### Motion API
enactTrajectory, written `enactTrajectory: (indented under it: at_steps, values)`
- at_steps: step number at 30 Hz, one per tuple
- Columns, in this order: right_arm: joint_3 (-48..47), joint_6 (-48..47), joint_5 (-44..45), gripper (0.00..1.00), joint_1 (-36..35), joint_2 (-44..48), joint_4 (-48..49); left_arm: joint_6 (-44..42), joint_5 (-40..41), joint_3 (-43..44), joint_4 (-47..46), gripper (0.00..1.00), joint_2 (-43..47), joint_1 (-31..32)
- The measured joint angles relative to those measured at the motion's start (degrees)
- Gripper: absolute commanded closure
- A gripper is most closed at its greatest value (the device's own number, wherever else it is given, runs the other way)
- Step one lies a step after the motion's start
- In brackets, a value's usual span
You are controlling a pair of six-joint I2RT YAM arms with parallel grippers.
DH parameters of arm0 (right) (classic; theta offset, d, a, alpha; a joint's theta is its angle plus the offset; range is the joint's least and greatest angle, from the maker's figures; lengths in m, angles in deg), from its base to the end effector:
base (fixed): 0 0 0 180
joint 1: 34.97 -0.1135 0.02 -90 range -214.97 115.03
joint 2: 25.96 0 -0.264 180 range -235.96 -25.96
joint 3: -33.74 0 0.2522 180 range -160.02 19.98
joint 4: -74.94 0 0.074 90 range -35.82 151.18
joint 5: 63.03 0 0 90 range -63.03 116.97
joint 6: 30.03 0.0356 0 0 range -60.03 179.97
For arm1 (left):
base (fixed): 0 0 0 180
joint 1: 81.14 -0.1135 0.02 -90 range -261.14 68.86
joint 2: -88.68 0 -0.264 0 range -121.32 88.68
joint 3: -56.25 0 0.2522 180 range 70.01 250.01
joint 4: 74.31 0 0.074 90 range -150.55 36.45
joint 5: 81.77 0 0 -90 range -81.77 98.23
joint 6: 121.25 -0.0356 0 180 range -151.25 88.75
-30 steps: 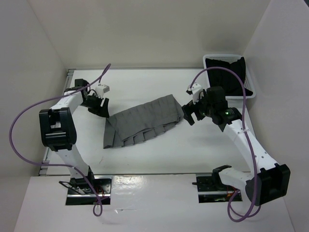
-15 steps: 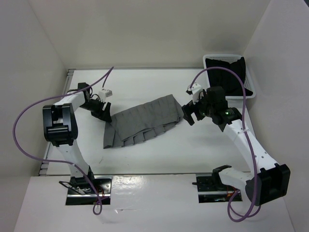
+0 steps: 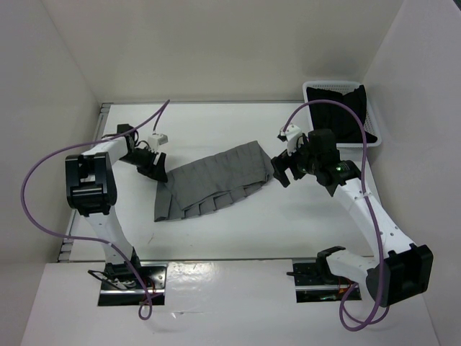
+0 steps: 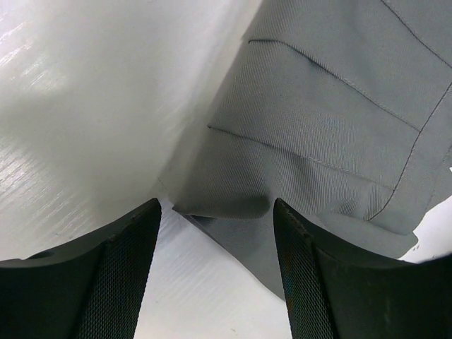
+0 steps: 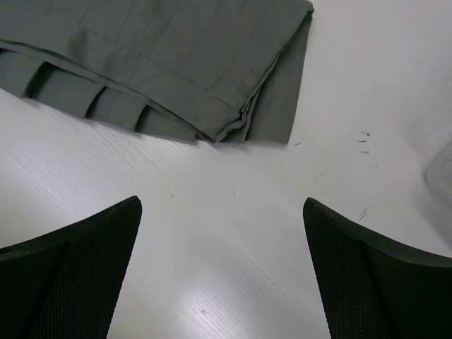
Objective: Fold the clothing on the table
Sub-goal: Fold the skirt
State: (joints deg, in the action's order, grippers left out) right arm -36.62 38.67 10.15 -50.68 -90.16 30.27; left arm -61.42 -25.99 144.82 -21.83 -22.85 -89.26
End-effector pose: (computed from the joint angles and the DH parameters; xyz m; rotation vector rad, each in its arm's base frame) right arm 0.2286 0.0750 0.3110 -0.8538 2.0527 0.2753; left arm 0.3742 0.0332 0.1606 0.6058 2.5673 -0.6561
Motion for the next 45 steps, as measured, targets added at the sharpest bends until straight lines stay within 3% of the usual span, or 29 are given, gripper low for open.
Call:
enactTrajectory:
  at_steps: [8, 13, 16, 17, 21, 29, 45]
  values:
    - [0.0, 0.0, -0.52, 0.01, 0.0, 0.0, 0.02, 0.15, -0.17, -0.04, -0.7, 0.36, -0.17, 1.29]
    - [0.0, 0.0, -0.57, 0.01, 0.0, 0.0, 0.0, 0.15, -0.2, -0.9, -1.38, 0.49, -0.17, 2.99]
    - [0.0, 0.0, -0.57, 0.01, 0.0, 0.0, 0.0, 0.07, -0.11, -1.51, -1.7, 0.68, -0.17, 3.41]
    - [0.0, 0.0, -0.57, 0.01, 0.0, 0.0, 0.0, 0.13, -0.22, -1.88, -1.73, 0.79, -0.17, 3.45]
    - [0.0, 0.0, -0.57, 0.01, 0.0, 0.0, -0.02, 0.22, -0.63, -2.95, -1.66, 1.0, -0.15, 3.45]
    - [-0.02, 0.59, 1.07, 0.01, 0.0, -2.16, 0.04, 1.97, -0.55, -4.26, -3.17, 1.0, 0.79, 3.45]
    - [-8.7, 5.18, 5.92, 0.01, 0.17, -28.74, -0.57, 6.62, 5.27, -8.07, -3.93, 1.0, 8.81, 2.99]
